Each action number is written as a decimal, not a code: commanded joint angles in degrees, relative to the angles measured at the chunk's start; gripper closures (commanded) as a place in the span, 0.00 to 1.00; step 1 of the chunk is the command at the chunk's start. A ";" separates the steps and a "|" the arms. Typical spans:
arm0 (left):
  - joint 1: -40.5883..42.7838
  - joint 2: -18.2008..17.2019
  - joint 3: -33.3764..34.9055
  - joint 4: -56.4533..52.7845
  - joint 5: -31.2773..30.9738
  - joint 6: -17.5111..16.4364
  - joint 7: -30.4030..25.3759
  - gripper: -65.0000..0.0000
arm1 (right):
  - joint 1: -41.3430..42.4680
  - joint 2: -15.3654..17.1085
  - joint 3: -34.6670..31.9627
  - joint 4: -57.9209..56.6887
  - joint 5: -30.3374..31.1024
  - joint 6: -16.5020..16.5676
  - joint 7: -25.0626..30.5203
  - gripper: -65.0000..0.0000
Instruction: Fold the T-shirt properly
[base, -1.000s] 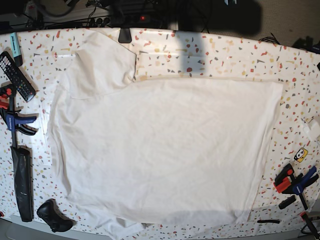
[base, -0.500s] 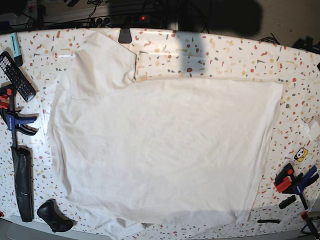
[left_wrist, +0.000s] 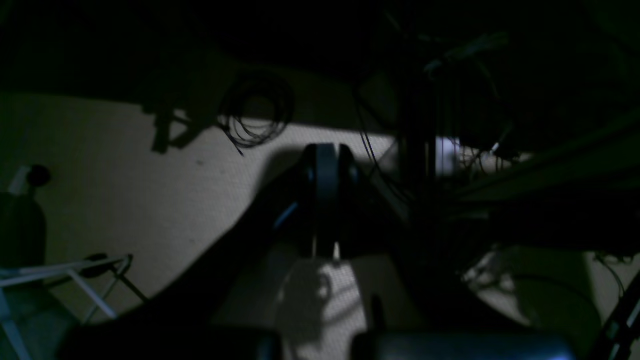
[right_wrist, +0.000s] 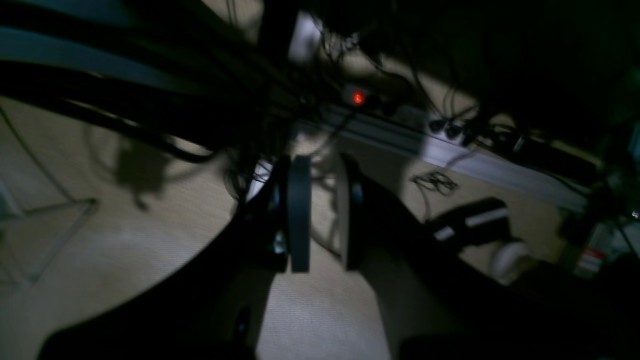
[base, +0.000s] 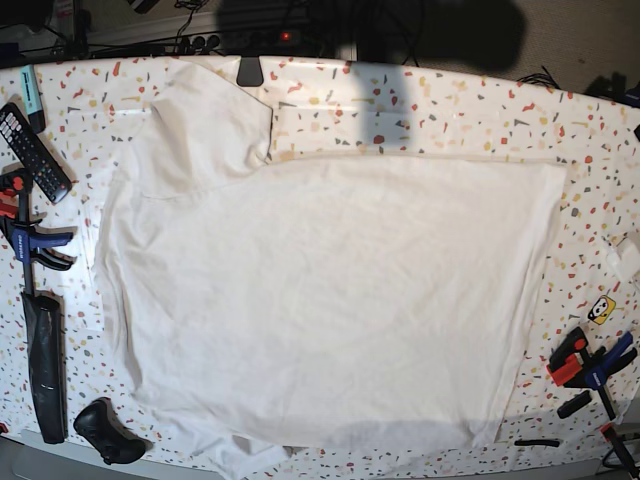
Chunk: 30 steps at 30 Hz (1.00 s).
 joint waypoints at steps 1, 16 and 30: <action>2.14 -0.17 0.02 1.46 -1.42 0.09 -1.42 1.00 | -2.62 0.31 0.07 1.97 0.07 0.15 1.20 0.86; 5.09 -0.20 0.02 7.52 -3.89 -0.04 -1.16 1.00 | -18.73 0.26 15.28 21.46 10.21 0.37 5.27 0.86; 5.29 -0.17 0.02 11.85 -3.89 -0.02 0.09 1.00 | -24.13 0.24 23.02 47.12 18.29 4.94 -0.61 0.86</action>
